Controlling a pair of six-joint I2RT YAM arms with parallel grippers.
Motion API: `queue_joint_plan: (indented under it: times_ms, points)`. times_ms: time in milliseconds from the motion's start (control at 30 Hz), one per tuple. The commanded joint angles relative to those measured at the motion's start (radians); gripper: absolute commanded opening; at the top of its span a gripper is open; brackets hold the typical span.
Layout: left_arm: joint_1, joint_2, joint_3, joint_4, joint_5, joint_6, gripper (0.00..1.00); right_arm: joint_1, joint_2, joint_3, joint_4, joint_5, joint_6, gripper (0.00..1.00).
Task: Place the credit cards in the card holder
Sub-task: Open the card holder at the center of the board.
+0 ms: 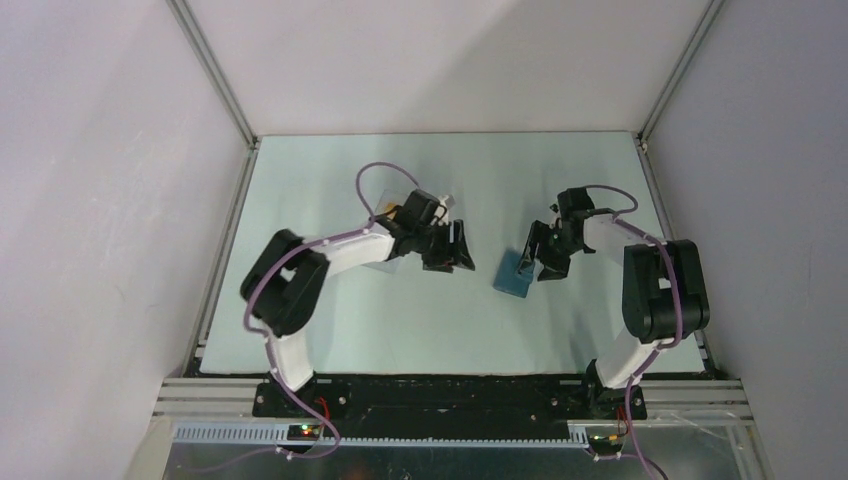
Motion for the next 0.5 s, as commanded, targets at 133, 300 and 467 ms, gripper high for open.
queue_joint_plan:
  times_ms: [133, 300, 467]
  points:
    - [-0.013, 0.229, 0.164, 0.241, 0.170, -0.117, 0.67, -0.006, 0.054, 0.013, 0.049, -0.044, -0.022, 0.60]
    - [-0.015, 0.308, 0.206, 0.241, 0.167, -0.131, 0.63, 0.016, 0.111, 0.059, 0.024, -0.047, -0.049, 0.51]
    - [-0.015, 0.289, 0.145, 0.241, 0.109, -0.125, 0.57, 0.101, 0.165, 0.130, -0.011, -0.031, -0.089, 0.50]
